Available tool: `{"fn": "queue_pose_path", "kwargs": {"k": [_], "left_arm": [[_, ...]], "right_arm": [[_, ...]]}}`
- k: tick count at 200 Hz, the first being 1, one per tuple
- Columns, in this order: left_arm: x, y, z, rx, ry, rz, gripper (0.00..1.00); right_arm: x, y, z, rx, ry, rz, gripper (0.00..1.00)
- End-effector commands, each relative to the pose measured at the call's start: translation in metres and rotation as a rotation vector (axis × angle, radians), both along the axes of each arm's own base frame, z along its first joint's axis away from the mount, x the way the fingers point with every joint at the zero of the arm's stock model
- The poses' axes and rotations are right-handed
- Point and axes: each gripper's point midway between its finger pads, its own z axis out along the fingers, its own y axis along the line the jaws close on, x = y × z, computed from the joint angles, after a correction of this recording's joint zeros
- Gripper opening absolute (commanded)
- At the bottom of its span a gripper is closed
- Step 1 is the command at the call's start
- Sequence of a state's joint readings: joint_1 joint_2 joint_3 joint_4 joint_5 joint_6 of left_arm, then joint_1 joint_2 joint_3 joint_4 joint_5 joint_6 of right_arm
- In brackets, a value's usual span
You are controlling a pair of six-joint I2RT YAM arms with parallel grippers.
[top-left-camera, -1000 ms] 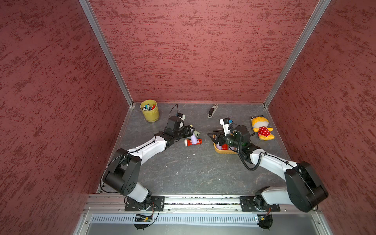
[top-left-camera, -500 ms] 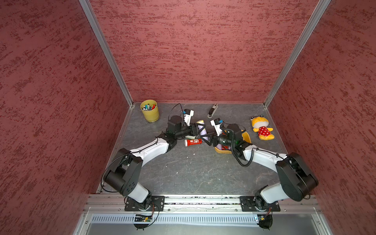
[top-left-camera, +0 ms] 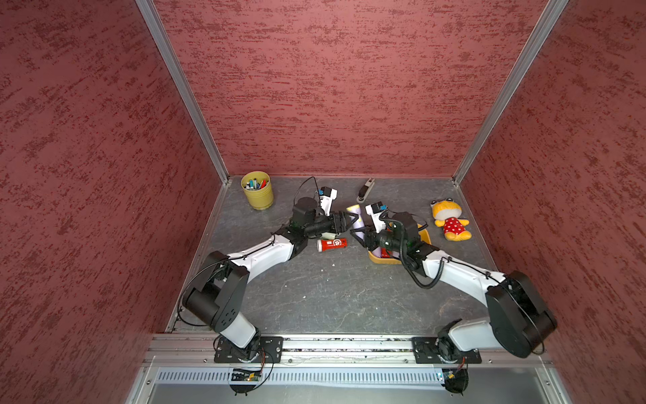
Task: Put the flashlights into the storage boxes
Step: Pick up the flashlight from the center of the board, then place the flashlight at the storage box.
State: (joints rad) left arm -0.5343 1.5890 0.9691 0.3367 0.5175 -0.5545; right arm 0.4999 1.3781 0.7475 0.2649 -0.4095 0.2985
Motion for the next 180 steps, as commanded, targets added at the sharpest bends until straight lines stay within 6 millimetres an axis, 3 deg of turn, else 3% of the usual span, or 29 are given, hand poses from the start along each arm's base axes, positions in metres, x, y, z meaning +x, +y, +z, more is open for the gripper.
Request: {"fn": "queue_pose_path", "kwargs": {"k": [1,22,104,128,180], "left_arm": [[0.012,0.005,-0.011,0.065,0.012,0.048,0.88],[0.018,0.007,-0.017,0.109,0.021,0.071,0.95],[0.017,0.003,-0.035,0.215,0.022,0.077,0.95],[0.015,-0.002,-0.039,0.221,0.035,0.063,0.95],[0.015,-0.008,-0.048,0.228,0.065,0.050,0.96]], "right_arm": [[0.012,-0.036,0.016,-0.057,-0.013,-0.166,0.28],[0.015,-0.069,0.014,-0.094,0.028,-0.268,0.27],[0.022,-0.205,-0.034,-0.324,0.313,-0.649,0.29],[0.020,-0.223,-0.050,-0.396,0.383,-0.696,0.29],[0.024,-0.223,-0.080,-0.430,0.479,-0.684,0.31]]}}
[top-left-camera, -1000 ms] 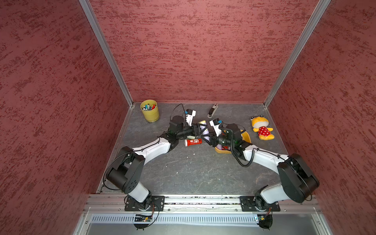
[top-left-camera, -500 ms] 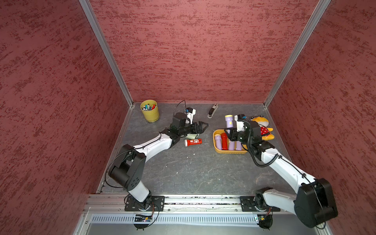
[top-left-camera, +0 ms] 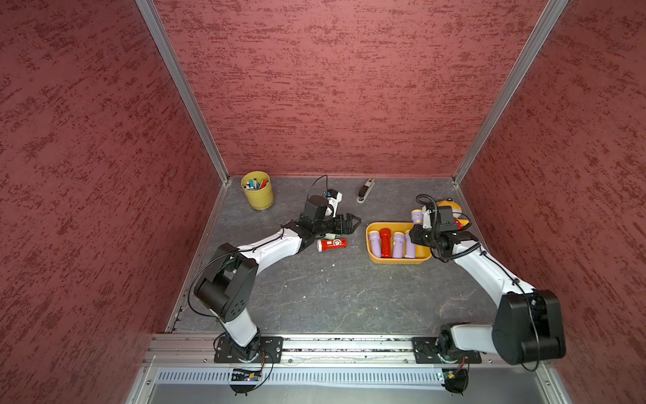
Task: Put the flashlights into the storage boxes
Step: Place the flashlight at the storage box.
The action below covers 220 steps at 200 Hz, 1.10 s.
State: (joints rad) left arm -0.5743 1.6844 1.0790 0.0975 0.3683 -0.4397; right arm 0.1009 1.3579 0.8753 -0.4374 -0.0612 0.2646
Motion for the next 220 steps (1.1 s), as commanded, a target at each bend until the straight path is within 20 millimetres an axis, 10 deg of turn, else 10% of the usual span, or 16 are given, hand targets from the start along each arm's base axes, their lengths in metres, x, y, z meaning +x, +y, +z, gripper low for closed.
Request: {"fn": "queue_pose_path", "kwargs": {"k": [1,66,108,220], "left_arm": [[0.002,-0.004,0.002,0.005,-0.001,-0.007,0.95],[0.000,-0.004,0.002,0.013,0.004,-0.014,0.96],[0.000,-0.003,-0.003,0.022,0.016,-0.011,0.96],[0.001,0.000,-0.003,0.040,0.011,0.008,0.97]], "right_arm": [[0.003,-0.009,-0.002,-0.037,0.035,-0.034,0.31],[0.008,-0.025,-0.033,-0.113,0.125,-0.082,0.35],[0.005,-0.033,-0.030,-0.158,0.140,-0.099,0.58],[0.017,-0.039,-0.041,-0.213,0.154,-0.090,0.39]]}}
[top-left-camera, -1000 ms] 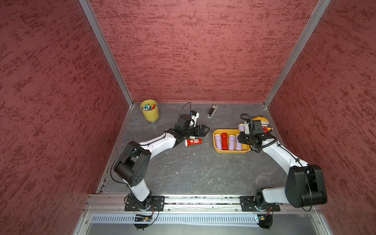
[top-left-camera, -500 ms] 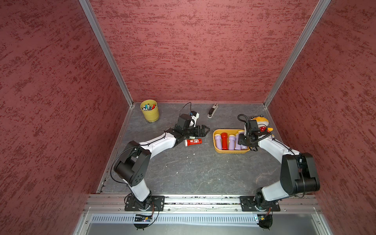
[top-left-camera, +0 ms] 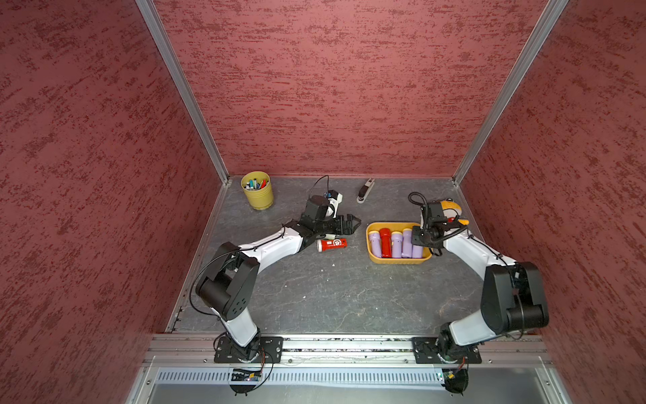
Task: Put the flashlights into the storage boxes
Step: Place the flashlight at the storage box, then pick up the flashlight from the center of the board.
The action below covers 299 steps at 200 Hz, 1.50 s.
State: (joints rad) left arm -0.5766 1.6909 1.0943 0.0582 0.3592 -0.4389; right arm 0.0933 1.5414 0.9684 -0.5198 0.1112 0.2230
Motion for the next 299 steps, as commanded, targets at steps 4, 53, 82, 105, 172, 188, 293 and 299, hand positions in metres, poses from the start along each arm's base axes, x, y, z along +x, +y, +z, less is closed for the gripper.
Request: {"fn": "queue_pose_path", "kwargs": {"k": [4,53,82,105,172,188,293,299], "left_arm": [[0.002,0.000,0.001,0.021,-0.011,0.005,0.97],[0.001,0.002,0.001,0.028,-0.007,0.009,0.97],[0.001,0.004,0.001,0.035,-0.012,0.014,0.98],[0.000,0.007,0.001,0.046,-0.011,0.023,0.98],[0.000,0.057,-0.002,0.075,0.050,0.154,1.00],[-0.006,0.074,-0.006,0.115,0.059,0.204,1.00],[-0.036,0.189,-0.050,0.081,0.224,0.575,1.00],[-0.037,0.194,-0.052,0.067,0.231,0.592,1.00]], "right_arm": [[0.009,-0.007,-0.006,-0.031,0.001,-0.022,0.38],[0.016,-0.010,-0.014,-0.050,-0.005,-0.018,0.35],[0.023,-0.010,-0.018,-0.044,-0.007,-0.010,0.31],[0.026,-0.006,-0.014,-0.027,-0.013,0.004,0.33],[0.028,0.034,0.088,0.056,-0.270,0.195,0.57],[0.027,0.060,0.109,0.053,-0.358,0.308,0.57],[-0.016,0.279,0.080,-0.115,-0.454,1.374,0.56],[-0.018,0.286,0.072,-0.137,-0.428,1.429,0.57]]}}
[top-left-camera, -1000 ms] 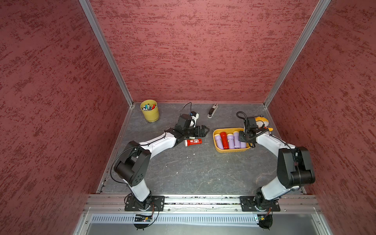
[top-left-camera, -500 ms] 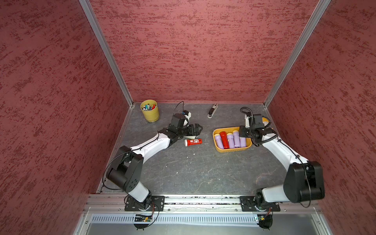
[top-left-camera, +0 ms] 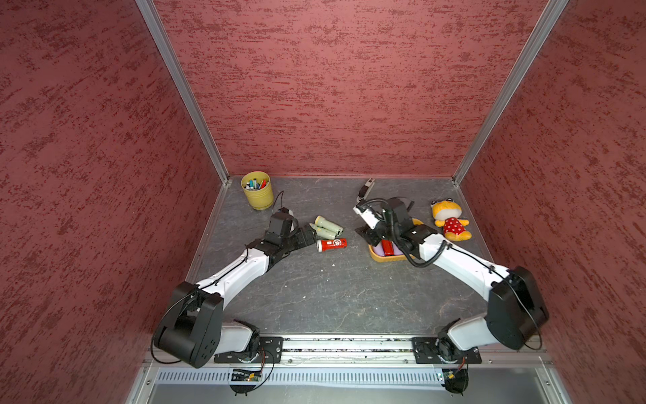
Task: Put the flashlights into the storage boxes
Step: Pick up the flashlight from the center of the board.
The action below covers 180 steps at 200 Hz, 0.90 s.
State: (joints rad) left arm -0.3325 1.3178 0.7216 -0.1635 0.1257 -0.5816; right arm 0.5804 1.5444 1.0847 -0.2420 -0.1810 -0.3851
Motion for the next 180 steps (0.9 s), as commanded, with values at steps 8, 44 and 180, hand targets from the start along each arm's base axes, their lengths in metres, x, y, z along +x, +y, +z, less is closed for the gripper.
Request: {"fn": "queue_pose_path", "kwargs": {"k": [8,44,180], "left_arm": [[-0.002,0.024,-0.001,-0.079,-0.003,0.112,1.00],[-0.005,0.044,-0.005,-0.124,-0.002,0.170,1.00],[-0.001,0.055,-0.015,-0.145,0.016,0.172,1.00]], "right_arm": [[-0.010,0.037,-0.028,-0.198,-0.059,0.308,0.57],[0.004,0.062,-0.063,-0.317,-0.061,0.447,0.58],[0.007,0.093,-0.111,-0.351,0.029,0.673,0.52]]}}
